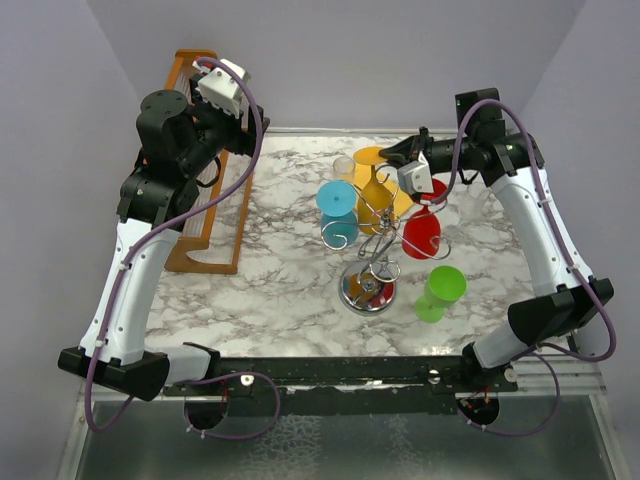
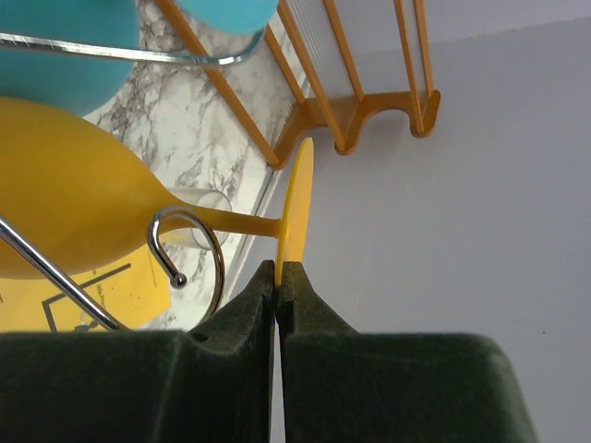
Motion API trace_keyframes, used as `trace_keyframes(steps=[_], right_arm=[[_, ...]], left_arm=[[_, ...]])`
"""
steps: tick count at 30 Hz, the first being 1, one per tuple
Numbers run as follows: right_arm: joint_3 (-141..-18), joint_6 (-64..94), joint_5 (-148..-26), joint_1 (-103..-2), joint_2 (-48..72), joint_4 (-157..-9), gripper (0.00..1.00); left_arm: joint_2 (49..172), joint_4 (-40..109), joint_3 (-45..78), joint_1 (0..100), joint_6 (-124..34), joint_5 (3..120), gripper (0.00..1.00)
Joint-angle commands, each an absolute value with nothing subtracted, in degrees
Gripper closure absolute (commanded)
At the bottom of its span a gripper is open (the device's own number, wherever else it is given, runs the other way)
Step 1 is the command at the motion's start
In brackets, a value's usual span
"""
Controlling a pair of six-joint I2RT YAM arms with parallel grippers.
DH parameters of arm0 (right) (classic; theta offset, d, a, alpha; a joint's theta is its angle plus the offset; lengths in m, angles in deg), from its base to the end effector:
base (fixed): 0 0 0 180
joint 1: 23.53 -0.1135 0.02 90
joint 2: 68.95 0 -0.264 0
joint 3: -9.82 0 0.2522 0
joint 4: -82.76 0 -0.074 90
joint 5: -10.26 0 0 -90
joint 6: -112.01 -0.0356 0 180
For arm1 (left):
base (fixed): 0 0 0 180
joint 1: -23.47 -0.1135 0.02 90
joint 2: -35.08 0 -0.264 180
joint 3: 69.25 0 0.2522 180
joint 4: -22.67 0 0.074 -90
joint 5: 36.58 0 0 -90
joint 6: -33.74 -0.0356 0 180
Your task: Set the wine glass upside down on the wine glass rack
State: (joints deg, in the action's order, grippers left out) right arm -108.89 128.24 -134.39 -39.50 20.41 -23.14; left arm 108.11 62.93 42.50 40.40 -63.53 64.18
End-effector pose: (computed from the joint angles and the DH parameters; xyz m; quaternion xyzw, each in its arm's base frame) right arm 0.2843 0.1116 0.4345 -0.8033 0.2417 0.0567 0.5414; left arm 0.2359 -0.0788 0.5208 0.2135 0.6838 -0.1254 0.6863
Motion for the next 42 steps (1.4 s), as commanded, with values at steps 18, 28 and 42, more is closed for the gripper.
trace_keyframes(steps=[18, 28, 42], right_arm=[[-111.55, 129.53, -136.43, -40.94, 16.86, -17.42, 0.99], [-108.44, 126.09, -130.61, -40.93, 13.75, -20.25, 0.99], [-105.54, 121.52, -123.57, -40.94, 10.90, -22.59, 0.99]], left_arm=[[107.78, 62.85, 43.80, 40.03, -64.63, 64.82, 0.28], [107.68, 62.79, 42.77, 40.02, -64.57, 66.04, 0.28], [107.59, 62.85, 42.68, 40.02, -64.90, 66.98, 0.28]])
